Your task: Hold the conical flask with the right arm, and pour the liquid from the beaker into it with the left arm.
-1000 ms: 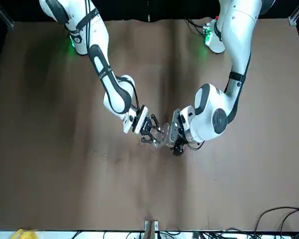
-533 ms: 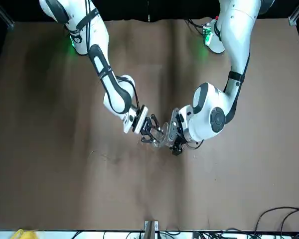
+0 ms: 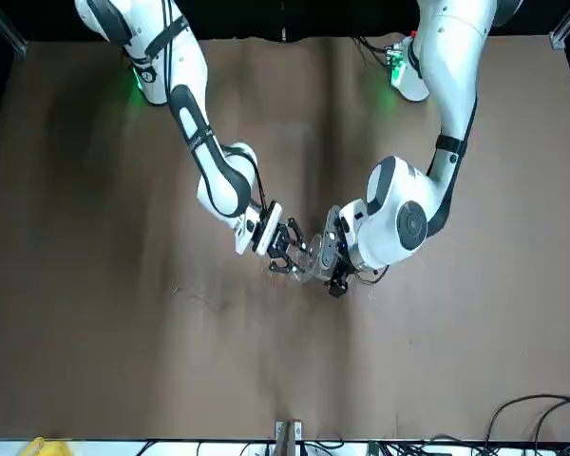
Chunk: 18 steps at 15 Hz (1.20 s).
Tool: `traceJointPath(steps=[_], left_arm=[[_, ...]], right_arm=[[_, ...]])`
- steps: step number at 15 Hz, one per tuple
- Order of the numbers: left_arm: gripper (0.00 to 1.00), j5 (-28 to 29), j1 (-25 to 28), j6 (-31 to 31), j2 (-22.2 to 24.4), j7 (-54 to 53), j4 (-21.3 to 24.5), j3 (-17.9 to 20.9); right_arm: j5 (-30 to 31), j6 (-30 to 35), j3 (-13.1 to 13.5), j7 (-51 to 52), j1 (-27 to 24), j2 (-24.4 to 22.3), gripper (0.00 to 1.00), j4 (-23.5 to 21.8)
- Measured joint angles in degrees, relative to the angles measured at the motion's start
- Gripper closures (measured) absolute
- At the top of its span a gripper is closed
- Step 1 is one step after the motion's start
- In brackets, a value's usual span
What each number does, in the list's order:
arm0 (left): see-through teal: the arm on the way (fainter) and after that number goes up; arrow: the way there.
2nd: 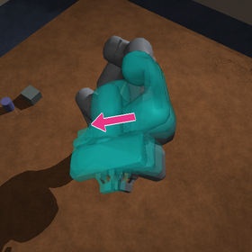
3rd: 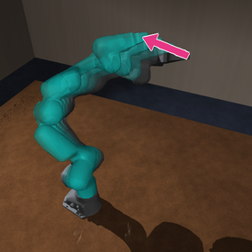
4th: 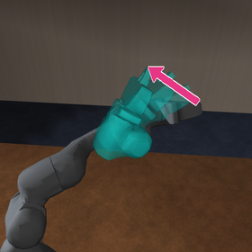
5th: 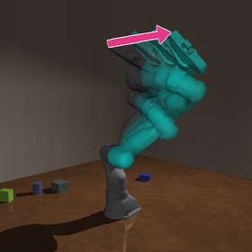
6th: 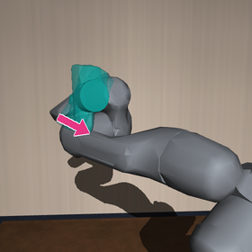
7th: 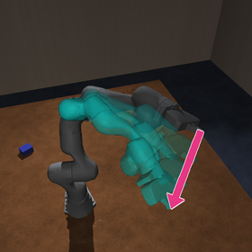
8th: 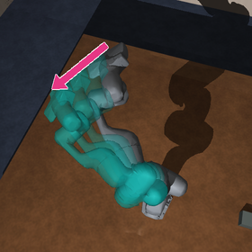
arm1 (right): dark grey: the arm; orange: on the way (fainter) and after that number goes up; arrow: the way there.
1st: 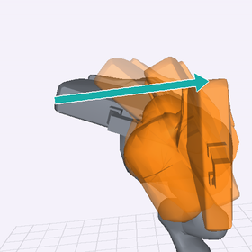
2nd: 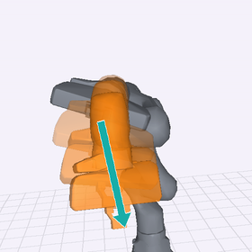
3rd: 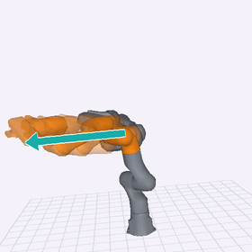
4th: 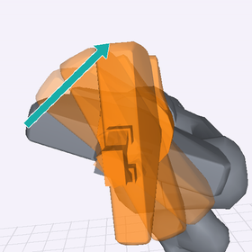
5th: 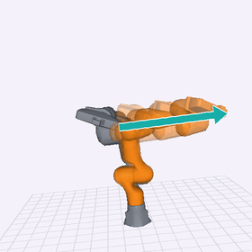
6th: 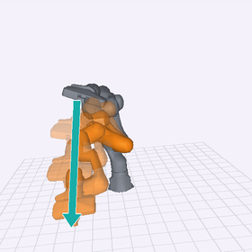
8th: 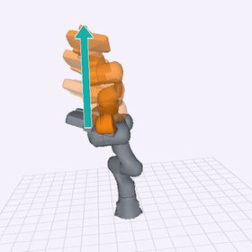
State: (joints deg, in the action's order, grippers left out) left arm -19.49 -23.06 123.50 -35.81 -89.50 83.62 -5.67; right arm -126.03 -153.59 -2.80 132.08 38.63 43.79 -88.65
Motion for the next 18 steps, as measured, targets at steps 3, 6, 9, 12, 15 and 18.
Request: traceJointPath(steps=[3, 6, 9, 12, 15, 18], left_arm=[[0.02, 2.3, 0.0, -0.2, 0.8, 1.8, 0.0, -0.1], [0.02, 2.5, -0.1, -0.2, 1.3, 2.0, 0.0, -0.2], [0.02, 3.5, -0.6, -0.2, 1.3, 2.6, 0.0, -0.2], [0.02, 4.3, -1.0, -0.2, 1.3, 3.6, 0.0, -0.2], [0.02, 5.2, -1.0, -0.2, 1.3, 4.1, 0.0, -0.2], [0.02, 7.4, -1.2, -0.2, 1.3, 6.7, 0.0, -0.3]], right_arm=[[-0.1, -0.1, 0.1, 0.0, 0.0, 0.0, 0.61, 0.2], [-0.2, -0.2, 0.1, 0.0, 0.0, 0.0, 0.61, 0.3], [-0.2, -0.2, 0.1, 0.0, 0.0, 0.0, 0.61, 0.3], [-0.3, -0.3, 0.1, 0.0, 0.0, 0.0, 0.61, 0.3], [-0.4, -0.3, 0.1, 0.0, 0.2, 0.0, 0.61, 0.3], [-0.5, -0.4, 0.1, 0.0, 0.5, 0.0, 0.61, 0.3]])
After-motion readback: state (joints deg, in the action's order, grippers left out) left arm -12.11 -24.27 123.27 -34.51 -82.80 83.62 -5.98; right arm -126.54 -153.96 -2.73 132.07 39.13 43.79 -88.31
